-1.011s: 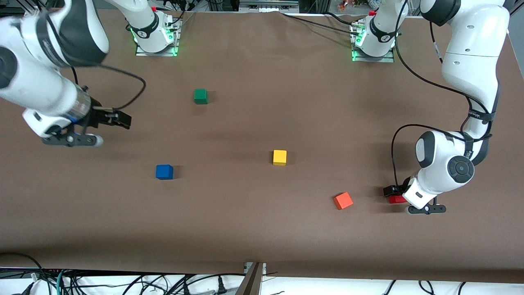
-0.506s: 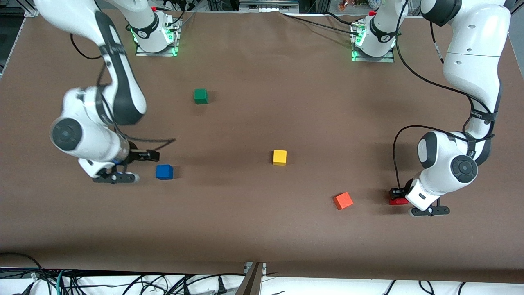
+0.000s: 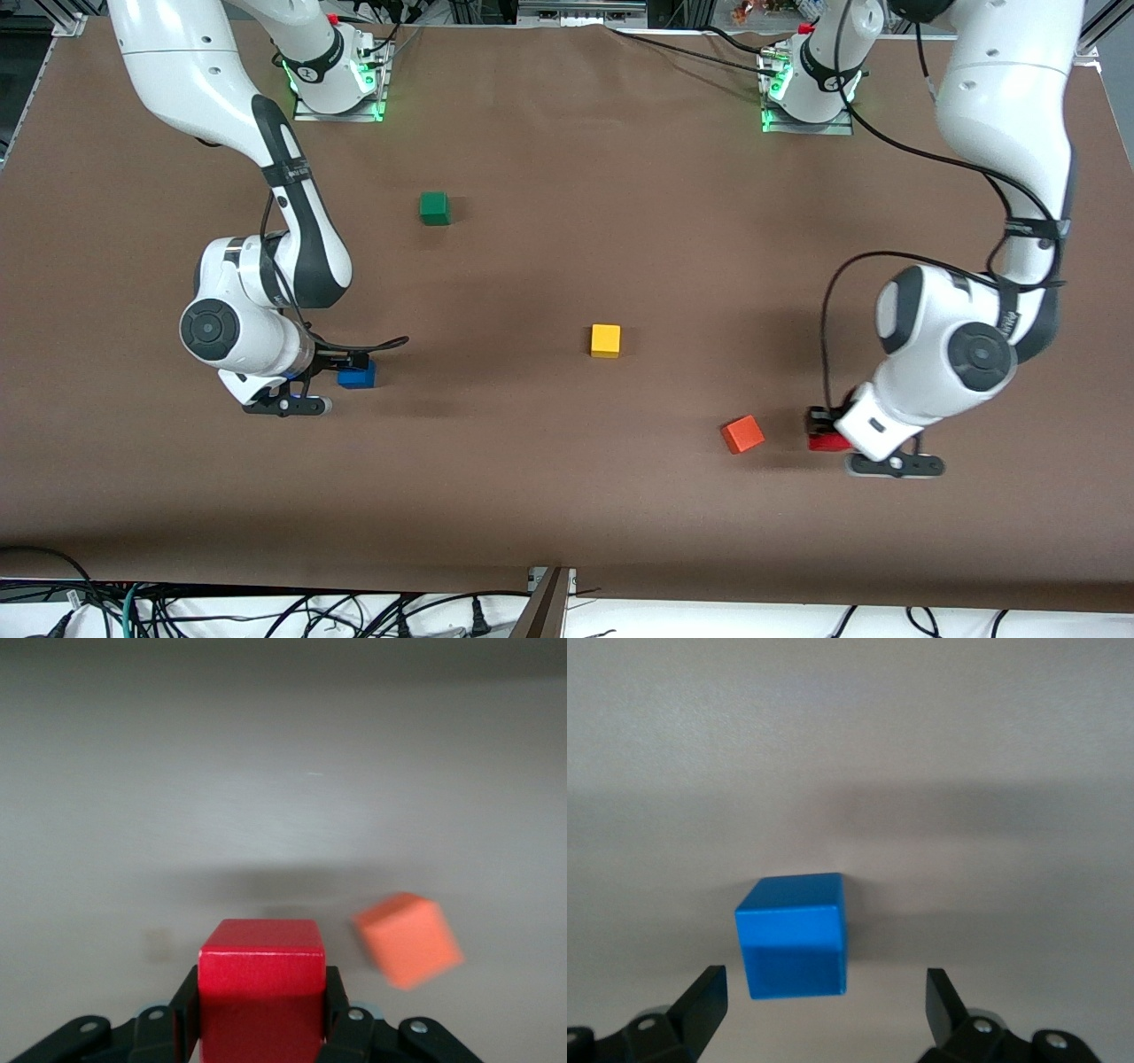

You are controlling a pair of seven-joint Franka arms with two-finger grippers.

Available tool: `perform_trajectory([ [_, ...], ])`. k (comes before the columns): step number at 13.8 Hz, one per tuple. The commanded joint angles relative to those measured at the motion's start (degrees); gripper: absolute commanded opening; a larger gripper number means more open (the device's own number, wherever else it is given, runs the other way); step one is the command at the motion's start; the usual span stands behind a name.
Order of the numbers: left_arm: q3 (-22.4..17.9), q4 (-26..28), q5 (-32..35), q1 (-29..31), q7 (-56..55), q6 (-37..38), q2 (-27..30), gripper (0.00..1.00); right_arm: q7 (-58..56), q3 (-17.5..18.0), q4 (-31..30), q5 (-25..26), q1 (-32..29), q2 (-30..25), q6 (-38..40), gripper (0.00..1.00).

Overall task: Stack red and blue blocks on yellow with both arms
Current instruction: 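Carry the red cube onto the yellow cube with the left gripper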

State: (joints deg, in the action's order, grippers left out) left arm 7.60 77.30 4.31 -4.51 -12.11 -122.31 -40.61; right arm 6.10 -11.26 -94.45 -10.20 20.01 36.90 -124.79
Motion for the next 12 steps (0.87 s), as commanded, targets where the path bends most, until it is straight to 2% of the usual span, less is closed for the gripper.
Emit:
perform_trajectory([
  [1, -1.09, -3.38, 0.18, -9.07, -8.86, 4.01, 0.0, 0.0, -1.0, -0.08, -0.47, -2.89, 0.81, 0.62, -2.54, 0.98],
  [5, -1.09, -3.39, -0.09, -18.4, -21.01, 3.92, -0.88, 0.0, -1.71, -0.08, -0.73, -2.9, 1.61, 2.38, -4.4, 0.8],
  [10, -1.09, -2.86, 0.0, -24.66, -23.04, 3.75, -2.28, 0.0, -3.2, -0.08, -0.82, -2.9, 1.61, 2.47, -4.67, 0.49],
  [12, -1.09, -2.69, 0.61, -26.5, -22.17, 3.57, -3.51, 0.0, -3.55, -0.08, -0.3, -2.9, 1.43, 2.21, -4.06, 0.45],
])
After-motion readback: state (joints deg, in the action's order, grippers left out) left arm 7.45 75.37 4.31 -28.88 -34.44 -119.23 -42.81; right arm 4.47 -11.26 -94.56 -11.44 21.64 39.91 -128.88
